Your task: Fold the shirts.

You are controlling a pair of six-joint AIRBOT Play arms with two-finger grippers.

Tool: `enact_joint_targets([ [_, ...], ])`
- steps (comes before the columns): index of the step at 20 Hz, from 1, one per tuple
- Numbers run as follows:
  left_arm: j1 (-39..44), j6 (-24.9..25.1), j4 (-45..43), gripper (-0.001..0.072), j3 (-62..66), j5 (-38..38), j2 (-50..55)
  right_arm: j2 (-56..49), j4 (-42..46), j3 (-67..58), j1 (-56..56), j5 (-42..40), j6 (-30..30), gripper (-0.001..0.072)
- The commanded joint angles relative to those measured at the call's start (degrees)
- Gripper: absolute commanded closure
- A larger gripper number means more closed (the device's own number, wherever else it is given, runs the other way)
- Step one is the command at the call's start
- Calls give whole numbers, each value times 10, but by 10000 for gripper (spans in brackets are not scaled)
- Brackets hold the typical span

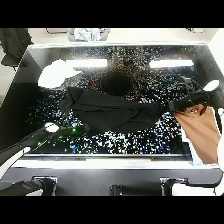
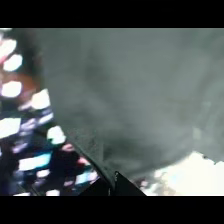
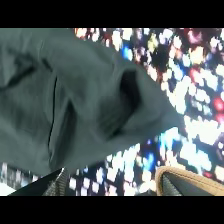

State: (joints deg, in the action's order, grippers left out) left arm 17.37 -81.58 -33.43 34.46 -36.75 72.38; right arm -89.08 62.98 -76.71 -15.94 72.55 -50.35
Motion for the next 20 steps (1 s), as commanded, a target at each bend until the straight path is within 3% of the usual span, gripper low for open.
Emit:
enact_joint_targets([
  [1, 1, 26, 4, 680, 1, -3, -29, -19, -33, -1, 6, -46, 11, 1],
  [5, 0, 26, 4, 679, 1, -3, -49, 28, 95, -2, 4, -29, 14, 1],
  [8, 0, 26, 4, 679, 1, -3, -51, 84, 228, -2, 4, -40, -39, 11],
  [9, 0, 26, 4, 679, 1, -3, -51, 100, 234, -2, 4, -44, -46, 19],
  [11, 0, 28, 4, 679, 1, -3, -51, 124, 191, -2, 4, -52, -45, 21],
  [14, 0, 43, 4, 679, 1, -2, -59, 123, 27, -2, 14, -88, 23, 23],
  [20, -26, 43, 4, 680, 1, -3, -111, -17, -8, -2, 70, -141, 30, 0],
])
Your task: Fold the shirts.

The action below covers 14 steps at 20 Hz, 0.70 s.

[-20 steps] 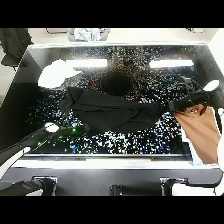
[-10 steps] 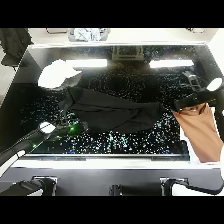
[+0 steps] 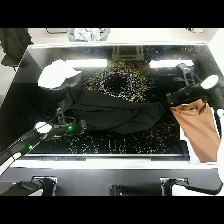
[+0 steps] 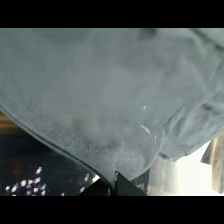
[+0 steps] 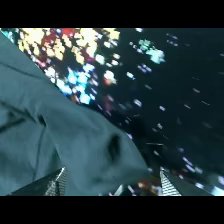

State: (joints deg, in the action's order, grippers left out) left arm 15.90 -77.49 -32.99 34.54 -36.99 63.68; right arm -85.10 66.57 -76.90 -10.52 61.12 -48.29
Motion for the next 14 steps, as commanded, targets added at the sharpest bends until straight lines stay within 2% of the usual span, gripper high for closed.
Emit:
enact_joint_targets([
  [1, -16, 2, 0, 680, 0, 0, -35, -77, -49, 0, 14, -32, 10, -3],
  [7, -25, 6, 0, 680, 1, 0, -59, -135, -69, 0, 24, -29, 3, 3],
  [8, -25, 6, 0, 680, 2, 0, -60, -139, -70, 0, 26, -26, -10, 75],
  [10, -28, 29, 0, 680, 16, 5, -60, -138, -74, -3, 25, -23, -29, 660],
  [11, -35, 48, 0, 680, 34, 5, -60, -133, -75, -10, 25, -18, -31, 673],
  [14, -78, 62, -5, 681, 137, -4, -73, -73, -78, -75, 26, -1, 24, 674],
])
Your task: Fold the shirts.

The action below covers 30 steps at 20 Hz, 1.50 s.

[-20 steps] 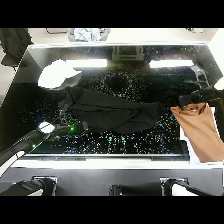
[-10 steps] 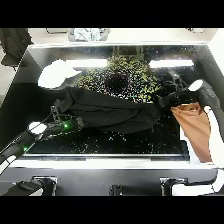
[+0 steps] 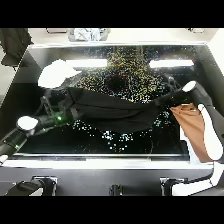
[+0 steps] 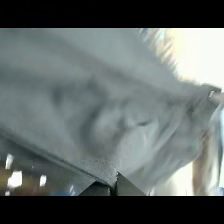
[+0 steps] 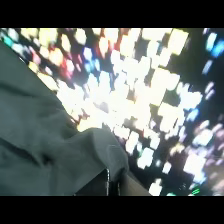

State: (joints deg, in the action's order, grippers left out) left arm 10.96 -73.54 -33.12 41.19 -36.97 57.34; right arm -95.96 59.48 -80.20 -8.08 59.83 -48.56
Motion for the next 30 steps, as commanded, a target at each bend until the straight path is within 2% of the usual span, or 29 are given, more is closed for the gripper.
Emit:
enact_joint_targets([
  [1, -46, 37, -5, 681, 122, -12, -19, 67, -7, -75, 1, 7, 30, 674],
  [6, -150, 48, -5, 681, 476, -22, -72, 294, 21, -257, 1, -61, 28, 672],
  [9, -209, 33, -5, 681, 640, -34, -99, 426, 56, -286, 1, -78, 23, 672],
  [12, -227, 3, -11, 681, 683, -61, -133, 503, 65, -286, 1, -73, 9, 672],
  [16, -227, -64, -141, 681, 682, -108, -166, 541, 92, -286, 1, -72, -17, 672],
  [20, -227, -70, -261, 681, 679, -242, -170, 532, 93, -286, 1, -21, -22, 671],
  [22, -227, -98, -318, 681, 652, -280, -167, 504, 99, -286, 1, 2, -22, 671],
  [27, -226, -108, -340, 681, 459, -284, -129, 315, 99, -286, 1, 80, -11, 672],
  [28, -227, -98, -340, 681, 406, -275, -109, 264, 96, -285, 1, 86, -11, 672],
  [30, -227, -87, -340, 680, 317, -212, -55, 147, 65, -285, 1, 83, -12, 670],
])
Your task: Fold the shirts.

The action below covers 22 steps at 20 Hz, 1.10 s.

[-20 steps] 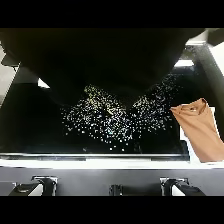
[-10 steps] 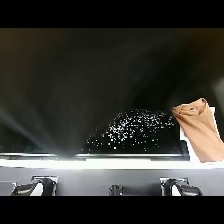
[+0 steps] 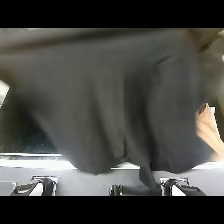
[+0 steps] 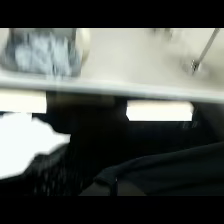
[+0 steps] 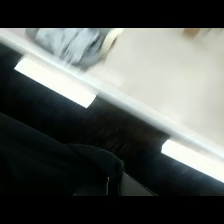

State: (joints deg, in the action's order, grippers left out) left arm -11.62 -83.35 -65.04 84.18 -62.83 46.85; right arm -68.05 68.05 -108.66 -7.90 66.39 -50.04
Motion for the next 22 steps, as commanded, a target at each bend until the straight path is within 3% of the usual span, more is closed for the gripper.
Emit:
enact_joint_targets([
  [1, -1, 10, -21, 680, -143, 87, 83, -187, -51, 0, 0, 3, -5, 670],
  [3, -1, 10, -20, 680, -164, 148, 172, -287, -139, 0, -1, -37, -28, 670],
  [7, -1, 10, -3, 679, -153, 157, 314, -404, -284, 0, 0, -81, -54, 669],
  [11, -1, 10, 51, 676, -153, 139, 366, -432, -262, 0, 18, -58, -59, 659],
  [12, -1, 10, 61, 654, -153, 137, 367, -431, -261, 0, 22, -59, -61, 512],
  [13, -2, 5, 63, 485, -150, 134, 365, -427, -267, 0, 22, -49, -71, 200],
  [14, -7, 2, 62, 196, -140, 110, 363, -419, -276, -1, 19, -24, -71, 4],
  [15, -16, 2, 61, 67, -123, 65, 363, -403, -268, -1, 11, 17, -71, 37],
  [19, -67, 3, -9, 78, -108, -171, 359, -332, -86, 0, -42, 231, -63, 41],
  [21, -76, 4, -27, 79, -183, -204, 334, -308, -12, 25, -56, 327, -48, 42],
  [22, -76, 4, -25, 80, -238, -188, 311, -285, -5, 66, -60, 324, -55, 44],
])
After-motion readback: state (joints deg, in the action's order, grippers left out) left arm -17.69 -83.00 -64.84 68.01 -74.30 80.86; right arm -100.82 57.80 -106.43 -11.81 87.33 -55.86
